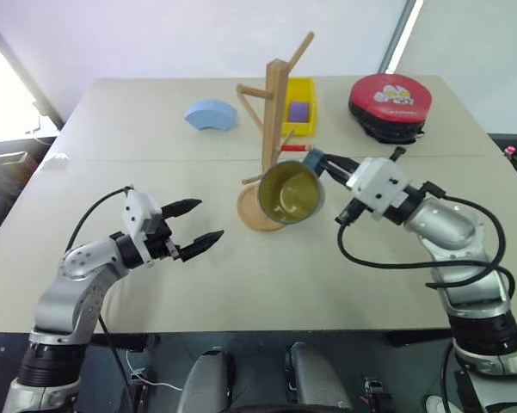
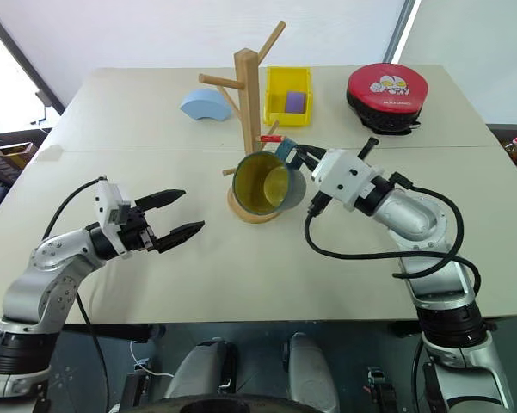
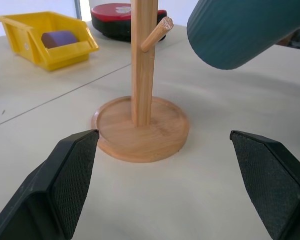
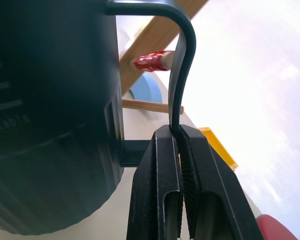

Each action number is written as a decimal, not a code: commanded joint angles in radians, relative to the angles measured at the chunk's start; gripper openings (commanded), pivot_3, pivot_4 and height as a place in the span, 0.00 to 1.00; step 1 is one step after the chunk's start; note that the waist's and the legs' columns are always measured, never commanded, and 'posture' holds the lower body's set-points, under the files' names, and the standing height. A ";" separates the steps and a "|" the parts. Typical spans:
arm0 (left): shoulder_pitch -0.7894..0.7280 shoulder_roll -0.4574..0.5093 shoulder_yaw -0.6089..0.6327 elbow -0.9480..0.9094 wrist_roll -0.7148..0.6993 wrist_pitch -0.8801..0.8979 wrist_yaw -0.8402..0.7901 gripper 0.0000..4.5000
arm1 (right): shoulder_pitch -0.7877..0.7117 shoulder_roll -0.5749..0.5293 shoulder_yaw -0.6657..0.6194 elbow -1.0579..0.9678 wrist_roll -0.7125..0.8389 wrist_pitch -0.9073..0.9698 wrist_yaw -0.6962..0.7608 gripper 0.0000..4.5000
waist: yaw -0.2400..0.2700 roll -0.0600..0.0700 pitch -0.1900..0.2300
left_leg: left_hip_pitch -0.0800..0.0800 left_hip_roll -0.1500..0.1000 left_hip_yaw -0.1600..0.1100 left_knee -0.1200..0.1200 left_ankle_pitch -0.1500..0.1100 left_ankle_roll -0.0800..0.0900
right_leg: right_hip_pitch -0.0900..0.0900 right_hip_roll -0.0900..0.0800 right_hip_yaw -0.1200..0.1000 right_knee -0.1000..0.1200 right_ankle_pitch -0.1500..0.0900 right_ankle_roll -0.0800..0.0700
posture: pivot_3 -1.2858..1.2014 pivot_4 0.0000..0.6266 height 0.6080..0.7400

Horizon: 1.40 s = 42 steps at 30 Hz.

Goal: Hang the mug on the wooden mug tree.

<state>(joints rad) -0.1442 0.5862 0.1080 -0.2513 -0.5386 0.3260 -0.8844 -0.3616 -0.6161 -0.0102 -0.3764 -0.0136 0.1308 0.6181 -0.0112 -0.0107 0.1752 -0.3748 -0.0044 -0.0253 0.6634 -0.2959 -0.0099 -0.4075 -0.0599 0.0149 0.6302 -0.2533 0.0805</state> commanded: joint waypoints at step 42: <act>-0.063 0.001 0.079 -0.097 -0.143 0.140 0.143 1.00 | -0.032 -0.033 -0.181 0.092 0.129 0.115 0.050 0.55 | 0.005 -0.001 0.000 | 0.000 -0.001 0.000 0.000 0.000 0.000 | 0.001 0.000 0.000 -0.001 0.000 0.000 | 0.52 0.24 0.96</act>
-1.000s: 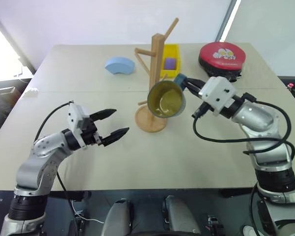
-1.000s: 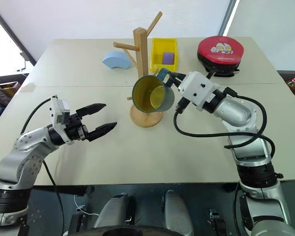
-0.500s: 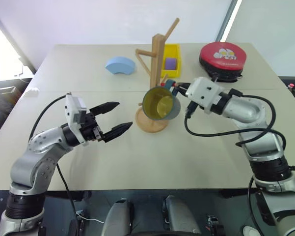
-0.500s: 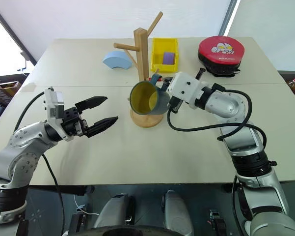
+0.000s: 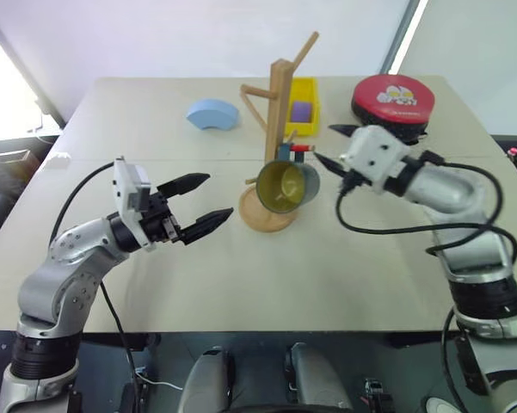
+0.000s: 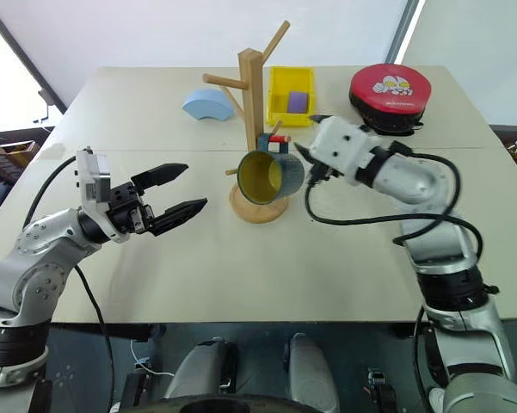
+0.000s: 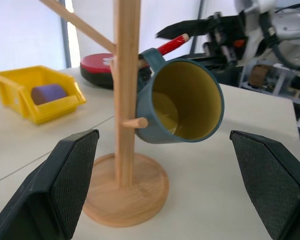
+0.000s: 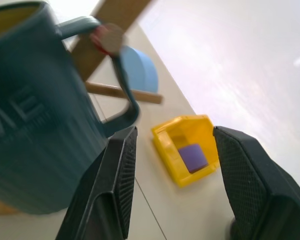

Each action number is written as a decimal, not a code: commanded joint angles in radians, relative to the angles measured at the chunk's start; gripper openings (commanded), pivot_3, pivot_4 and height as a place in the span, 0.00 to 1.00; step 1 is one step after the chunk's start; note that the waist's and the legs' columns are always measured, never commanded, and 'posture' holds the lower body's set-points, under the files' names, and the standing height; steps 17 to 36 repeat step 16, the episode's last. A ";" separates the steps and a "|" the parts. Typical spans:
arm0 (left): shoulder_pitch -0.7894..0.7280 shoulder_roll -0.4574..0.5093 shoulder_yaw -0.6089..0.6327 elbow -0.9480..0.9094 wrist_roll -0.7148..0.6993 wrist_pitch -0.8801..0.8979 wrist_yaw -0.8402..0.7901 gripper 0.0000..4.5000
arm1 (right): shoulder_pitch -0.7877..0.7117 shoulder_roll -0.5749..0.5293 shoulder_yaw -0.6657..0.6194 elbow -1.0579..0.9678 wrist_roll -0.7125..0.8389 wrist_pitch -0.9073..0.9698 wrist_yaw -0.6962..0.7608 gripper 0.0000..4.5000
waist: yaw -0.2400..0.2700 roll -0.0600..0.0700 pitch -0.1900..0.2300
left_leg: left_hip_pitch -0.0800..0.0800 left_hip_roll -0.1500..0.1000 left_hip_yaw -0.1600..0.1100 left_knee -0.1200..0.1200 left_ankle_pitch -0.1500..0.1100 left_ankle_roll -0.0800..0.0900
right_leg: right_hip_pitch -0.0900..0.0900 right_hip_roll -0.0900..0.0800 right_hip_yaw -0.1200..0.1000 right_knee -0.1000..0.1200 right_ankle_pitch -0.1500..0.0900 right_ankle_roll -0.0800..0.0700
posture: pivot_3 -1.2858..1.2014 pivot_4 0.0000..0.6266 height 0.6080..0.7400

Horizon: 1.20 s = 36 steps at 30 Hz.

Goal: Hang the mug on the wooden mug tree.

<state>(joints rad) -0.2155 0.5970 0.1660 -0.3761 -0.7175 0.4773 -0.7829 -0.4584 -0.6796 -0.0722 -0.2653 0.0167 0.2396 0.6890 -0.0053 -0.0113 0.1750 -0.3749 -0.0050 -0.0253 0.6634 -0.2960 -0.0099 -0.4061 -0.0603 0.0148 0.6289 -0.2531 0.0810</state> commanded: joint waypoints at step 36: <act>0.144 -0.141 0.084 0.282 0.285 -0.223 0.262 1.00 | 0.363 0.271 -0.200 0.087 0.275 -0.043 -0.121 0.55 | -0.006 0.000 0.000 | 0.002 0.002 0.001 0.000 0.000 0.000 | -0.001 0.001 0.001 0.002 0.000 0.000 | 0.52 0.24 0.96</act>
